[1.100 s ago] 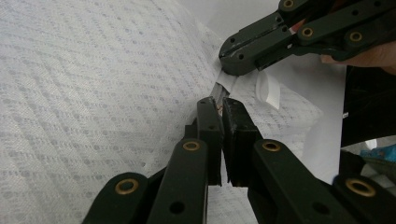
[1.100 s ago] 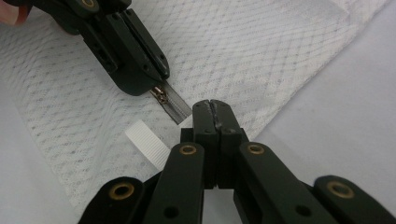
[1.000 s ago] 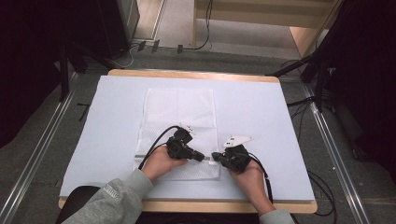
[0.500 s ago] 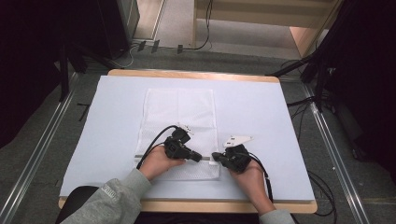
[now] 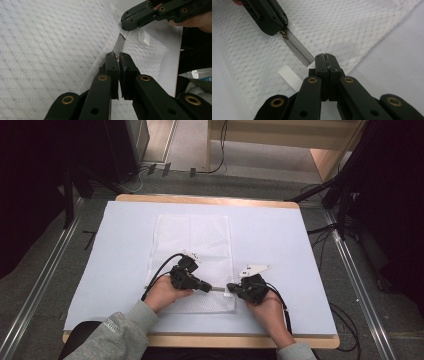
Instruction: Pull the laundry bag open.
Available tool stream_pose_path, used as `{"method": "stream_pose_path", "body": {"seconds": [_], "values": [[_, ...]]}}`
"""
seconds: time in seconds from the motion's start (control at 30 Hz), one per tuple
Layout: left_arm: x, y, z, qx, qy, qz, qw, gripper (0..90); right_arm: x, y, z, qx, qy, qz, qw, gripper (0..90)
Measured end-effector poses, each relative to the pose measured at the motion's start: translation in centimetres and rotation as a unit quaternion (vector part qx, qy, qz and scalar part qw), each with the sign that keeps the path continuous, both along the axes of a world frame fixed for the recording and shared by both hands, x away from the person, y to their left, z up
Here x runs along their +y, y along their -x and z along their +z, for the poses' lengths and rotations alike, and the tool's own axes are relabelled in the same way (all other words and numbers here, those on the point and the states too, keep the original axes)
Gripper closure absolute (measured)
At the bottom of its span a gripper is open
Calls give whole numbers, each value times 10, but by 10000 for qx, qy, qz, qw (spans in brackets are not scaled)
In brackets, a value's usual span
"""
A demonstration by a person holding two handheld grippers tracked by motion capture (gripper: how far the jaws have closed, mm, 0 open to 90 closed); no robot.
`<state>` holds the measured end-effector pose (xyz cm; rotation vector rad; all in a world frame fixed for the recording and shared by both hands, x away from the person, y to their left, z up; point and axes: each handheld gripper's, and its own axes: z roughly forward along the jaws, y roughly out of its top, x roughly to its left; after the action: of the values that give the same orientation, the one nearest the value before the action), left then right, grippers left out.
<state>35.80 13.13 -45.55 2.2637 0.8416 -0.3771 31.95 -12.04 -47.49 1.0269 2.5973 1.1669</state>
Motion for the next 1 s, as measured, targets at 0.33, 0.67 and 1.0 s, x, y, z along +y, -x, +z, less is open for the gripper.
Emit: {"method": "stream_pose_path", "body": {"seconds": [0.33,0.67,1.0], "values": [[14,2,3,32,-6,97,9999,881,0,0,0,-39,9,53,10000,900],[28,3,6,72,3,181,9998,880,0,-2,1,-28,39,106,9999,900],[42,6,8,64,44,333,9994,880,0,-2,1,12,42,121,9999,900]]}}
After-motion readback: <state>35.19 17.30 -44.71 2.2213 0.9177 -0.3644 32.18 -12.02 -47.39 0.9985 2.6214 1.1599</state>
